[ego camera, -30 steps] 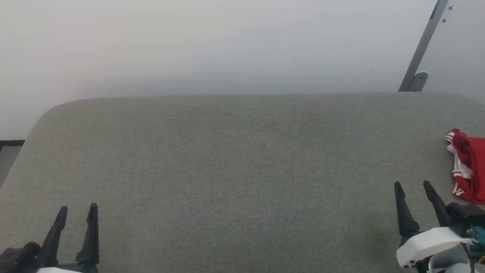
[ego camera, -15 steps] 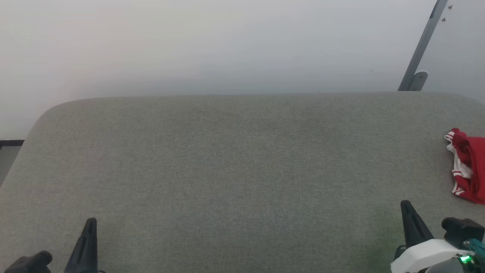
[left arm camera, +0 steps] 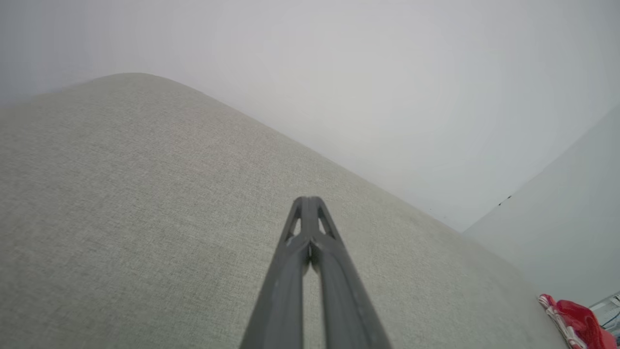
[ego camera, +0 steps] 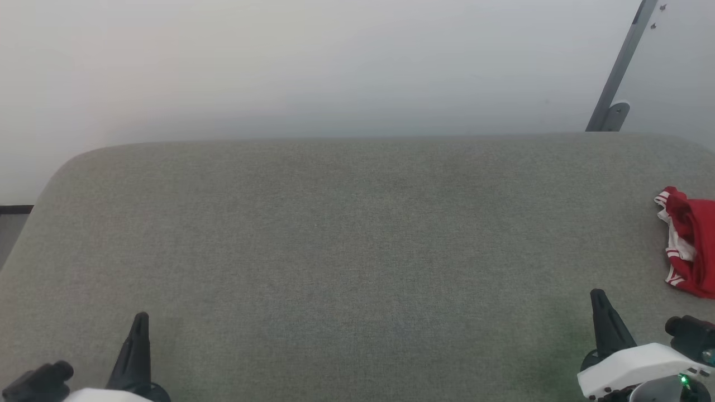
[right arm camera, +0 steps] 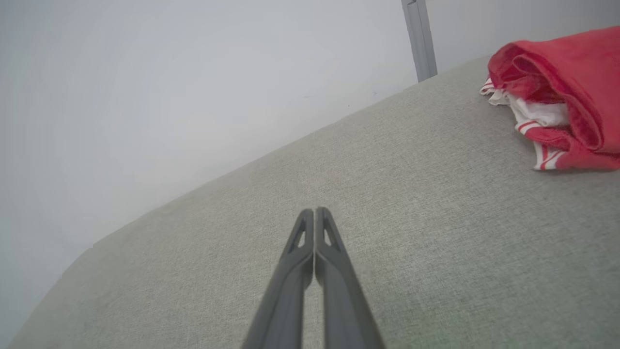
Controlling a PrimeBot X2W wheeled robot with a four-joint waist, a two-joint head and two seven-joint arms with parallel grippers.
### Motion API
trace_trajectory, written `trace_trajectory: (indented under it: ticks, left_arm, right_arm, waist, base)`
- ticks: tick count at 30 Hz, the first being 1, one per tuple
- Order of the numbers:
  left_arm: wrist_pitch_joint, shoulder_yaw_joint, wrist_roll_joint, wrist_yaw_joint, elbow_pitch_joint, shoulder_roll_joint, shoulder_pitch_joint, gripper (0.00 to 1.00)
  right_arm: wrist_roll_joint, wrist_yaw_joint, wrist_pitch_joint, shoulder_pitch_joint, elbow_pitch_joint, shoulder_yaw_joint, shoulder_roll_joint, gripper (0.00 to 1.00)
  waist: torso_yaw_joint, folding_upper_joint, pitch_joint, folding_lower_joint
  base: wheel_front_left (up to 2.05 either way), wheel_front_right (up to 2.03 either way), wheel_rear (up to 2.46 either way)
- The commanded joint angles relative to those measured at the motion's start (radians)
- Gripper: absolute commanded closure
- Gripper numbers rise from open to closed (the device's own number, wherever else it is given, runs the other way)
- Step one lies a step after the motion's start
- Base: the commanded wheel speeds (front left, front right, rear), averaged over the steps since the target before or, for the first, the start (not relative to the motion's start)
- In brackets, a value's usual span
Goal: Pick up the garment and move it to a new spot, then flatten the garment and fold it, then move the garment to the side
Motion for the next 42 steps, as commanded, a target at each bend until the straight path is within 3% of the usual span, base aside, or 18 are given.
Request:
trace_trajectory:
  ticks: [1,42]
  left_arm:
    - [0.012,0.007,-0.036,0.000,-0.009,0.003,-0.035,1.00]
    - [0.149,0.014,-0.456,-0.001,0.032,-0.077,-0.130,1.00]
  right_arm:
    - [0.043,0.000,0.010,-0.030,-0.022,-0.006,0.000,1.00]
    - [0.540,0.000,0.144,-0.056,-0.070,-0.023,0.038,1.00]
  waist:
    - [0.000,0.0000,0.001,0.0000]
    - [-0.011,0.0000,0.015,0.0000]
  base:
    - [0.00,0.00,0.00]
    - [0.00,0.00,0.00]
